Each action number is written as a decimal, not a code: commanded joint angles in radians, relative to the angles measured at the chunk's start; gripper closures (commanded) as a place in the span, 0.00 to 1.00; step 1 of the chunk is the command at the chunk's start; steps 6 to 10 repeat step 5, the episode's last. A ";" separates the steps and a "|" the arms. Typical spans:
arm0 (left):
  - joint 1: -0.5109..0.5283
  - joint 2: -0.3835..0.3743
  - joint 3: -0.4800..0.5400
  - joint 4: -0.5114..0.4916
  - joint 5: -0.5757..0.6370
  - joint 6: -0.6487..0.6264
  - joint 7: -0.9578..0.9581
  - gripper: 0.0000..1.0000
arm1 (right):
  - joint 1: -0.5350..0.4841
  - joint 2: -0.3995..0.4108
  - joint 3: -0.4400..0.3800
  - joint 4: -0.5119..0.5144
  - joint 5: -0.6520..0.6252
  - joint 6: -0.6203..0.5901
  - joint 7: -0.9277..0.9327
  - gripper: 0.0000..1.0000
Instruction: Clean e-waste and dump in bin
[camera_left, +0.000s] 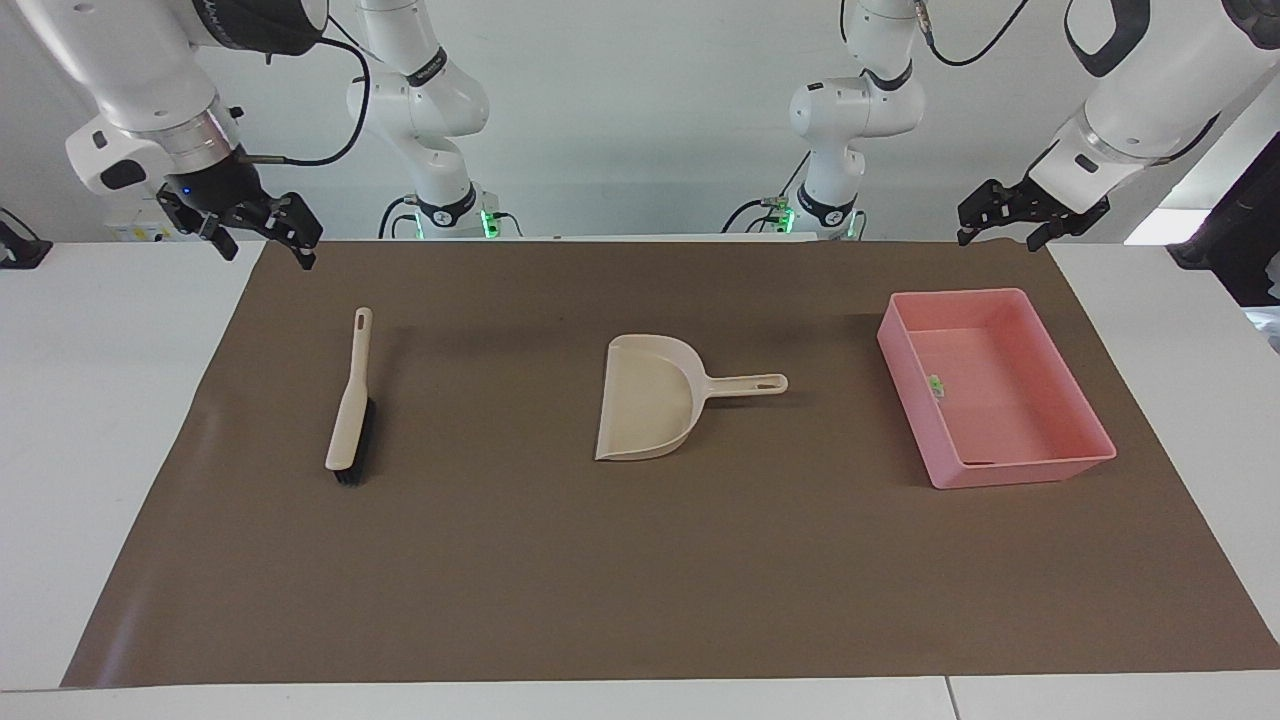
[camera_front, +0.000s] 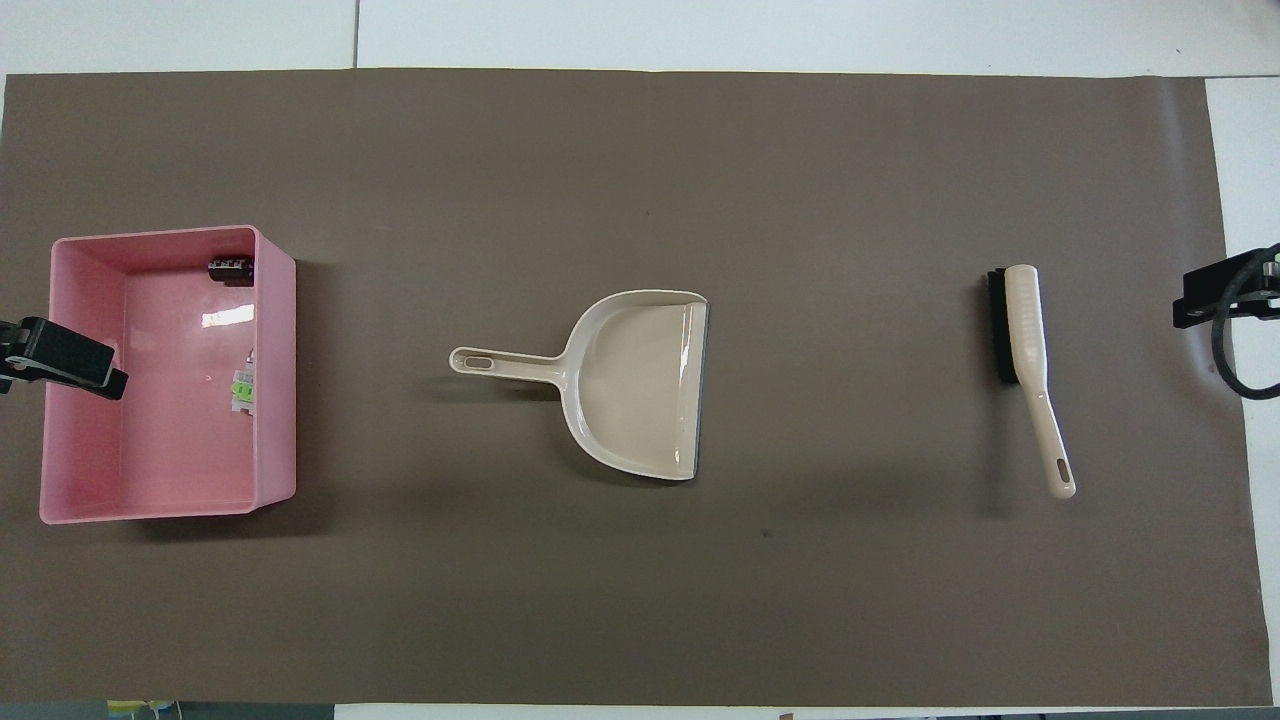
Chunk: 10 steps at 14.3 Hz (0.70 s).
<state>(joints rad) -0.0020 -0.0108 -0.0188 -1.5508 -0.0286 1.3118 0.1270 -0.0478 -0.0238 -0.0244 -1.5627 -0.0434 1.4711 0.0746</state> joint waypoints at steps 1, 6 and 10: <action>-0.012 -0.024 0.008 -0.022 0.009 -0.002 0.008 0.00 | -0.015 -0.008 0.006 -0.016 0.005 0.020 -0.015 0.00; -0.013 -0.017 0.008 -0.017 0.015 0.177 0.003 0.00 | -0.015 -0.008 0.006 -0.016 0.004 0.023 -0.019 0.00; -0.013 -0.017 0.008 -0.017 0.015 0.177 0.003 0.00 | -0.015 -0.008 0.006 -0.016 0.004 0.023 -0.019 0.00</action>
